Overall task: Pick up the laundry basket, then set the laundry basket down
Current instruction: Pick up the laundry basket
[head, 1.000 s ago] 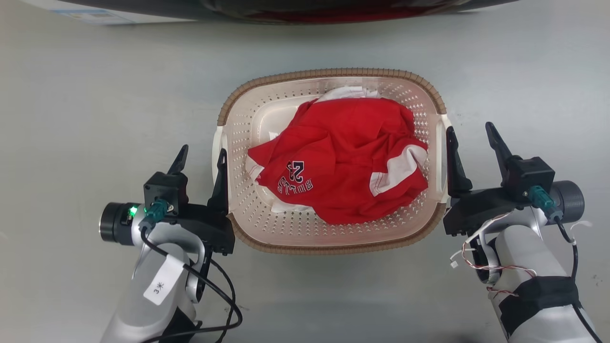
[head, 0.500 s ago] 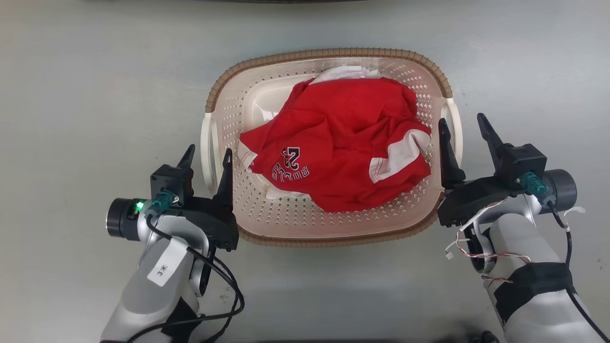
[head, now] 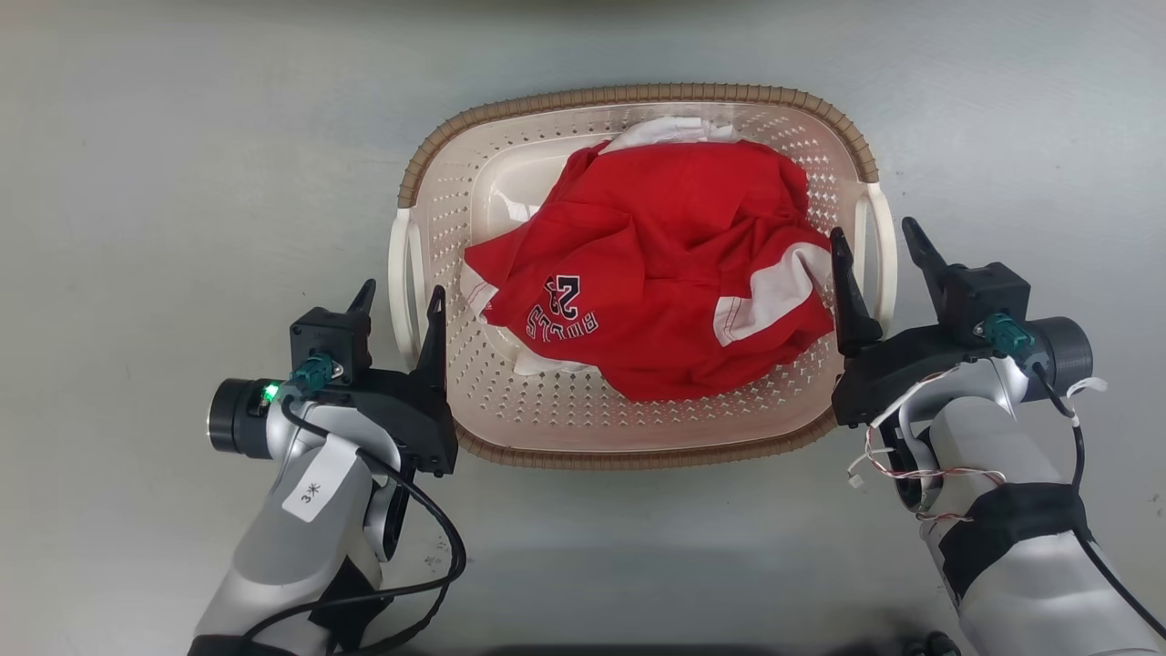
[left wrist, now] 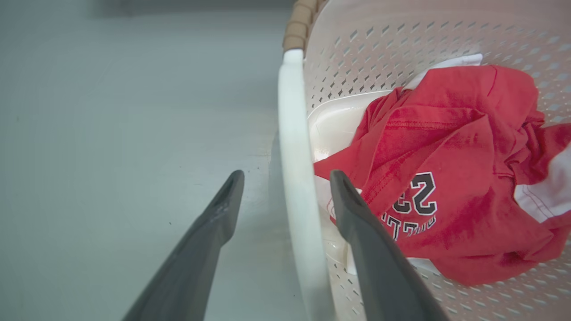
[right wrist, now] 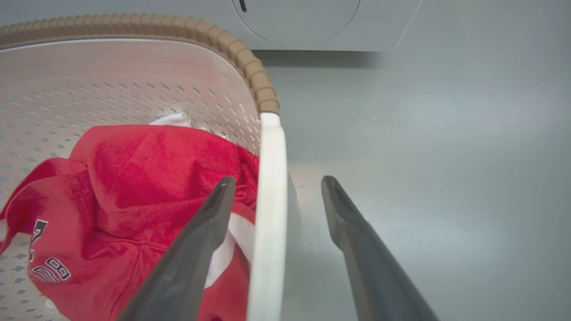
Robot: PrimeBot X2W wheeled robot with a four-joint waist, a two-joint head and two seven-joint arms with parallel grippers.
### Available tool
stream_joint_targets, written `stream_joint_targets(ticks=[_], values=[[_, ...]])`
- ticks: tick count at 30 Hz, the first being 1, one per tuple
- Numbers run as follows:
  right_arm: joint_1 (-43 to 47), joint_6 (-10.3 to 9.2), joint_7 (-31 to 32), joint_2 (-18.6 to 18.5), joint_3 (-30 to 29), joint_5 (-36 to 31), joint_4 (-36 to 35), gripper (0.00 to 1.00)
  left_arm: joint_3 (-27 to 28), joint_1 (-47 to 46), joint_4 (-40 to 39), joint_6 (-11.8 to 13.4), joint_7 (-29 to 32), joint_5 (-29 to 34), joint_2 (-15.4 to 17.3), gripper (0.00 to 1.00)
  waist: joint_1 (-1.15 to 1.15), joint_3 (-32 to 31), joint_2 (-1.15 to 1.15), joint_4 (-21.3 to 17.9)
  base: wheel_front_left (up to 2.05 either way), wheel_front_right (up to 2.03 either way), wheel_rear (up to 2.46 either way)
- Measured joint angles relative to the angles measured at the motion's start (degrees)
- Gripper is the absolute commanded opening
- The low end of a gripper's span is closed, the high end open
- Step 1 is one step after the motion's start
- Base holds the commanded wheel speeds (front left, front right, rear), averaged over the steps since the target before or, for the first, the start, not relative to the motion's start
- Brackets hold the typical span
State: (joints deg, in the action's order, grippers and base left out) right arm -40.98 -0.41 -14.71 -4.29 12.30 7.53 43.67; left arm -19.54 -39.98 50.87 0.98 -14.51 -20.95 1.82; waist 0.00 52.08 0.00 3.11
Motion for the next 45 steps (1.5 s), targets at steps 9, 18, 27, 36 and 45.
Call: stream_joint_targets(ticks=[9, 18, 27, 36, 45], values=[[-1.9, 0.19, 0.0, 0.1, 1.0, 0.1, 4.1, 1.0, -1.7, -1.3, 2.3, 0.0, 0.0, -1.9, 0.0, 1.0, 0.0, 0.0, 0.0, 0.3, 0.0, 0.0, 0.0], [-3.2, -0.11, 0.0, 0.2, 1.5, 0.7, 7.6, 1.0, -3.5, -2.1, 4.1, 0.5, 0.0, -4.3, 0.0, 1.0, 0.0, -0.4, 0.0, 0.3, 0.0, 0.0, 0.0], [-3.4, -0.89, 0.0, 0.3, 3.7, 3.4, 10.1, 1.0, -5.8, -2.4, 4.7, 1.1, 0.0, -6.8, 0.0, 1.0, 0.0, -0.9, 0.0, 0.5, 0.0, 0.0, 0.0], [-4.4, -1.68, 0.0, 0.3, 6.6, 5.7, 10.6, 1.0, -7.8, -3.3, 5.7, 1.6, 0.0, -8.2, 0.0, 1.0, 0.0, -1.4, 0.0, 0.9, 0.0, 0.0, 0.0], [-5.7, -2.68, 0.0, 0.3, 8.8, 7.3, 11.3, 0.98, -10.1, -3.6, 6.6, 1.7, 0.0, -10.2, 0.0, 1.0, 0.0, -1.6, 0.0, 1.0, 0.0, 0.0, 0.0]])
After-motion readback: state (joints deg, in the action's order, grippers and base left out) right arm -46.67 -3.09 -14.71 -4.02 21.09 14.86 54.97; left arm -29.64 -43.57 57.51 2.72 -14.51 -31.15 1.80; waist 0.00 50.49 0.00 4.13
